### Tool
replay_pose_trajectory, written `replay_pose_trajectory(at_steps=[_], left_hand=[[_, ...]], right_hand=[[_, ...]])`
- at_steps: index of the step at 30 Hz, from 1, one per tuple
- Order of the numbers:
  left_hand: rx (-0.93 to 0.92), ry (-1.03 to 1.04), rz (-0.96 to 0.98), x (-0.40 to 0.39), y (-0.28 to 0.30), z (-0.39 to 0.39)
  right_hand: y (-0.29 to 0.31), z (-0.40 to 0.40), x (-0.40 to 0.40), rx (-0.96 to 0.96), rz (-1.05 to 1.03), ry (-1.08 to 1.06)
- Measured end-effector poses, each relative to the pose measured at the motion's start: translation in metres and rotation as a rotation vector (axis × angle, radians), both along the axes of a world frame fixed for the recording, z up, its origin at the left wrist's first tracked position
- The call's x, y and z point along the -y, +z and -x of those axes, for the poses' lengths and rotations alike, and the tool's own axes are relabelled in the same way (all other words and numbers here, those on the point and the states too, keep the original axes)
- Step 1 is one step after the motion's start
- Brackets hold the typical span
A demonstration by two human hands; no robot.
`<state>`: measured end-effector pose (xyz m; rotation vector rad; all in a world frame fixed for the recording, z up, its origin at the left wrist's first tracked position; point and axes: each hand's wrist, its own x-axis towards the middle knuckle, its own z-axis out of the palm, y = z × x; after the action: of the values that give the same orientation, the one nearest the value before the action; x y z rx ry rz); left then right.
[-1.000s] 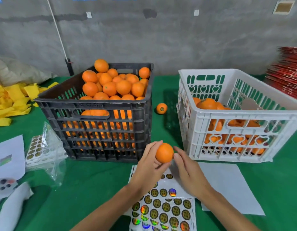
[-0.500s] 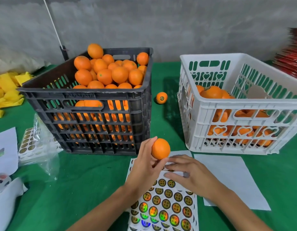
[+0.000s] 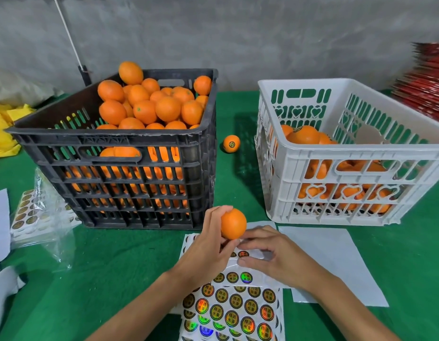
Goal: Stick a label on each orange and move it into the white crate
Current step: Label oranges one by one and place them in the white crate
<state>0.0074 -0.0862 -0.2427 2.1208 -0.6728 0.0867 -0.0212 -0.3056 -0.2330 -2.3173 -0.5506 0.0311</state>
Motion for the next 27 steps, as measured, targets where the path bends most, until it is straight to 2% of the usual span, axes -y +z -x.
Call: replay_pose_trajectory(at_steps=[7,12,18,27], left_hand=[[-0.042,-0.010,0.050,-0.001,-0.005,-0.003],[-0.150,0.013,0.137,-0.004,-0.007,-0.006],[-0.197,0.018,0.207,-0.004,-0.012,-0.006],[-0.208,0.026,0.227,-0.004,-0.017,-0.006]], right_hand=[[0.004,0.003,-0.003,0.025,0.008,-0.025],[0.016,0.004,-0.010,0.169,0.247,0.004],[0.037,0.008,-0.025,0.237,0.555,0.053],[0.037,0.006,-0.034,0.131,0.417,-0.014]])
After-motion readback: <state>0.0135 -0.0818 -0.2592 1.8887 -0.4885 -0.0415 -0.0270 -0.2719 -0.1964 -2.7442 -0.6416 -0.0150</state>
